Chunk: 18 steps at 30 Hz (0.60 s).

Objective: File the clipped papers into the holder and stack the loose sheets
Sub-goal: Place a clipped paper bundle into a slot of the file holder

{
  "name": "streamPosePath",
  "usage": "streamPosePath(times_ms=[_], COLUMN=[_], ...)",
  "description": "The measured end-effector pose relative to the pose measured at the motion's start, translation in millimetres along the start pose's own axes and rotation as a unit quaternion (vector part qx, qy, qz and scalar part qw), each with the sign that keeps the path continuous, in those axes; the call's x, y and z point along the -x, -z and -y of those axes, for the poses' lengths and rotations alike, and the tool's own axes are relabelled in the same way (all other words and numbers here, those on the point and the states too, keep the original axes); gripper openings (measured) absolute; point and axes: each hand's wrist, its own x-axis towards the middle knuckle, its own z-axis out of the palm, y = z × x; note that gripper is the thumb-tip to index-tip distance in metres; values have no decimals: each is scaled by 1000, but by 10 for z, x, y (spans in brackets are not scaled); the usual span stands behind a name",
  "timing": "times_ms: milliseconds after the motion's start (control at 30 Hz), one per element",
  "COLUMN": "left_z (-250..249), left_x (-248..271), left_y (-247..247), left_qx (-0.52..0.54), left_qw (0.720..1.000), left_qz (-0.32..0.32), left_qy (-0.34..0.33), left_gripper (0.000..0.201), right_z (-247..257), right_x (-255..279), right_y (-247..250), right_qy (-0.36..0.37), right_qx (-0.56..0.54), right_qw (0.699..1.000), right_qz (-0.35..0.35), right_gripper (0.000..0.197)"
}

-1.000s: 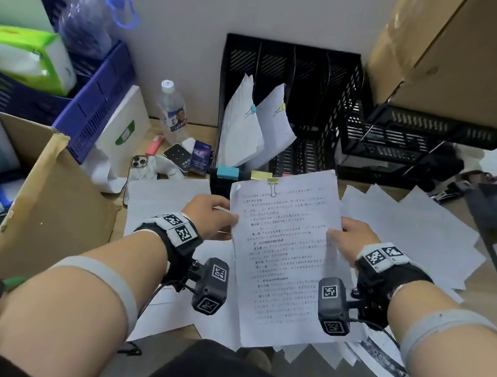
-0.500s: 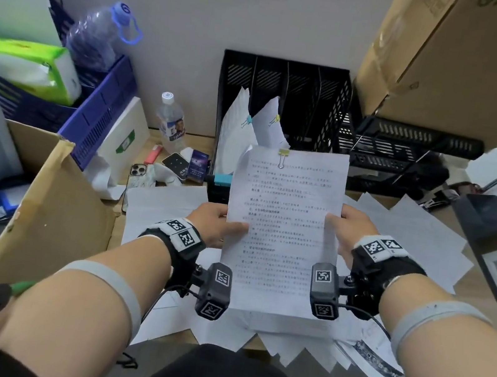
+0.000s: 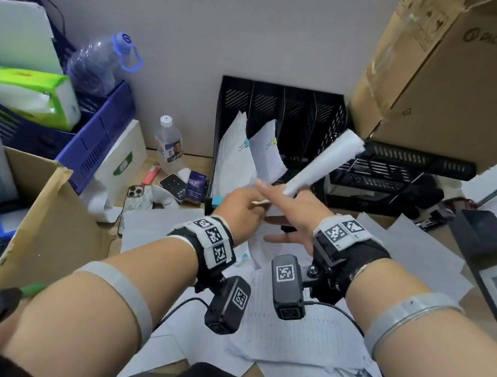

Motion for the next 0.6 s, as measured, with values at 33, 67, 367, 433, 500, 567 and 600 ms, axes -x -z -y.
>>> streamPosePath(times_ms=[33, 67, 367, 433, 500, 567, 600], left_z=[-2, -3, 119, 173, 208, 223, 235], left_x=[-25, -57, -781, -1002, -1160, -1254, -1293], left_y=[-52, -93, -231, -337, -437, -492, -506], left_qx=[11, 22, 63, -70, -183, -246, -255], left_qw=[1000, 999, 985, 985, 966, 945, 940], left_qz=[17, 26, 105, 101, 120, 131, 127], left_qy=[-8, -22, 119, 118, 137, 172, 186], left_gripper=[44, 47, 51, 46, 50, 58, 63], right_z=[48, 96, 190, 193, 242, 325, 363], right_x=[-33, -69, -496, -552, -585, -582, -571], right_y=[22, 80, 810, 919, 985, 1047, 1078], right_qy=[-8, -18, -24, 11, 26, 34, 42], right_qx=[-29, -54, 143, 169, 174, 171, 165], right_qw=[999, 997, 972, 970, 970, 975, 977], right_qz=[-18, -47, -183, -172, -166, -141, -132], right_gripper=[78, 64, 36, 41, 46, 43, 37])
